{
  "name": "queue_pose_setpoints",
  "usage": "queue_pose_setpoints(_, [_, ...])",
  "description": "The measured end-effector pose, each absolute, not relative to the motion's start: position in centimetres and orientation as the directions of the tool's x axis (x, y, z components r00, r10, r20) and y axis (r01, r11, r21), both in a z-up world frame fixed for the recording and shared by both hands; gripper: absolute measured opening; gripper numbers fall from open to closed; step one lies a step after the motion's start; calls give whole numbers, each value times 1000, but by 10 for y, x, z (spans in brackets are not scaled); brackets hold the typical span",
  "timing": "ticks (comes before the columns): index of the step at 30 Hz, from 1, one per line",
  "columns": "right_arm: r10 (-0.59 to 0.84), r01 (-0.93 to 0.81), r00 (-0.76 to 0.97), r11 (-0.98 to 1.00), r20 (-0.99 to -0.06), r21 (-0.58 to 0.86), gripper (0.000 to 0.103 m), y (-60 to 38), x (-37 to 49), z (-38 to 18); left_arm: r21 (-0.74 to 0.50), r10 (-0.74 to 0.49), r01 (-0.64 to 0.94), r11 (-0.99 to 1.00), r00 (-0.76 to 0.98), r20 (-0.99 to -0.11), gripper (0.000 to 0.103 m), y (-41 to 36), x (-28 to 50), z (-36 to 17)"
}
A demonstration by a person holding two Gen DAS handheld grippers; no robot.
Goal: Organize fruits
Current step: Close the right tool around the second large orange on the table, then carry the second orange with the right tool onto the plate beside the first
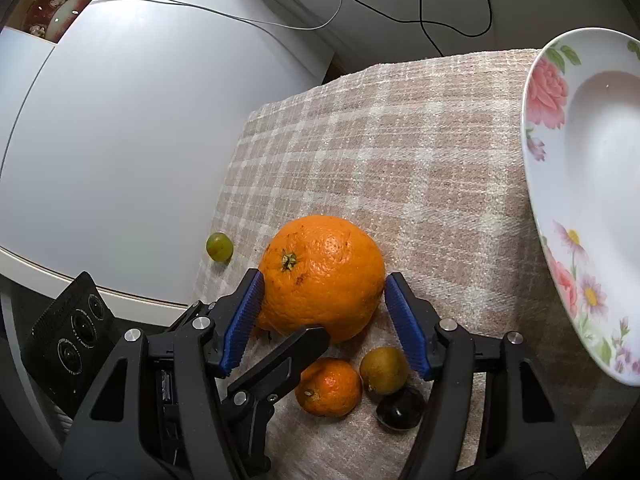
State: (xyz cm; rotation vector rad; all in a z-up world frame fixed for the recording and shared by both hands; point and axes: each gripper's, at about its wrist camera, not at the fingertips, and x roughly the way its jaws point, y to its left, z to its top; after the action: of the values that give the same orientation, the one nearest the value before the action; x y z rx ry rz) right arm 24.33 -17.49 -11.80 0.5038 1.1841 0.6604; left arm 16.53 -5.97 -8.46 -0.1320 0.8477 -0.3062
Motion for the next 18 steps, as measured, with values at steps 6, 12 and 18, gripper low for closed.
queue_pose_setpoints(6, [694, -214, 236, 720, -680, 660, 65, -173, 241, -116, -242, -322, 211, 947, 624, -712, 63, -59, 162, -84])
queue_pose_setpoints(12, [696, -219, 244, 718, -676, 660, 65, -170, 237, -112, -239, -318, 210, 948, 631, -707, 63, -59, 159, -79])
queue_pose_setpoints(18, [702, -240, 263, 712, -662, 660, 65, -176, 231, -98, -228, -316, 220, 949, 652, -689, 63, -63, 155, -66])
